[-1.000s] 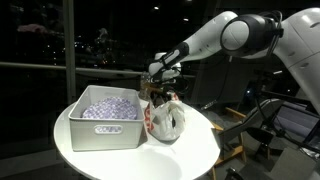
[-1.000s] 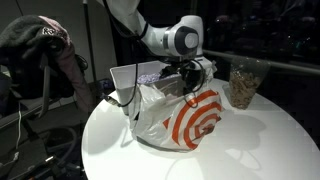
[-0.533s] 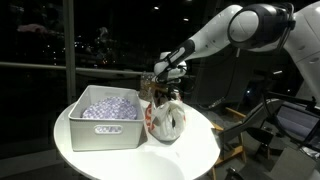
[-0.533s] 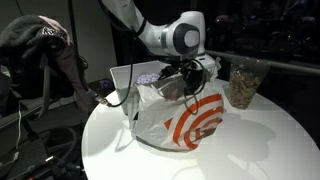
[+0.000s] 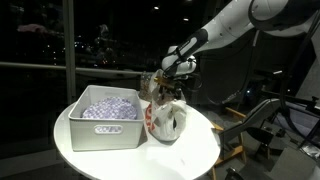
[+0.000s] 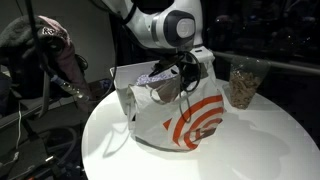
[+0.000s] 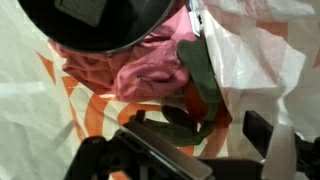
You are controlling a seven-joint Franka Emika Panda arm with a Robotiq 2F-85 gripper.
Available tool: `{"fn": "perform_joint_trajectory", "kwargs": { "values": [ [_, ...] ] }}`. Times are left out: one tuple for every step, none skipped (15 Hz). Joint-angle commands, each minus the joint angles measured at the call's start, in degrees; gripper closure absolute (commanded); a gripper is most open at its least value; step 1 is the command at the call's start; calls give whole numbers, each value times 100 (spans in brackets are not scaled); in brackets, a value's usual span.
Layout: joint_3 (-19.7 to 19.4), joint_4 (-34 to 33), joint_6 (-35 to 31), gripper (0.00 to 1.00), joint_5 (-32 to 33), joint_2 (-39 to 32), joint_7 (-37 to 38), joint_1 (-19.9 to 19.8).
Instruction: Transfer the items from the plastic to the box
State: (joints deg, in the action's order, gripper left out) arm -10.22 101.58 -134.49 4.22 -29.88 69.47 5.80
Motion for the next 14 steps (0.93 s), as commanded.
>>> {"fn": "perform_joint_trajectory", "kwargs": {
  "values": [
    [95,498,10,0,14,467,-139,-45],
    [142,482,171,0,-31,471,-240,-80],
    [145,456,299,0,6,443,-279,-71],
    [176,329,509,0,-24,331,-324,-86],
    [197,246,708,0,-39,260,-344,-91],
    [224,121,877,0,-66,152,-352,-103],
    [232,58,940,0,-47,89,-346,-100],
    [199,-60,966,0,8,-14,-214,-67],
    [221,-168,1023,0,-47,-87,-225,-89],
    [212,-300,1060,0,-61,-188,-187,-95],
    [199,-403,1081,0,-65,-261,-157,-100],
    [164,-546,1136,0,-41,-367,-93,-97],
    [129,-685,1268,0,-32,-459,-21,-105],
    [138,-820,1388,0,-105,-553,-14,-160]
  ]
}}
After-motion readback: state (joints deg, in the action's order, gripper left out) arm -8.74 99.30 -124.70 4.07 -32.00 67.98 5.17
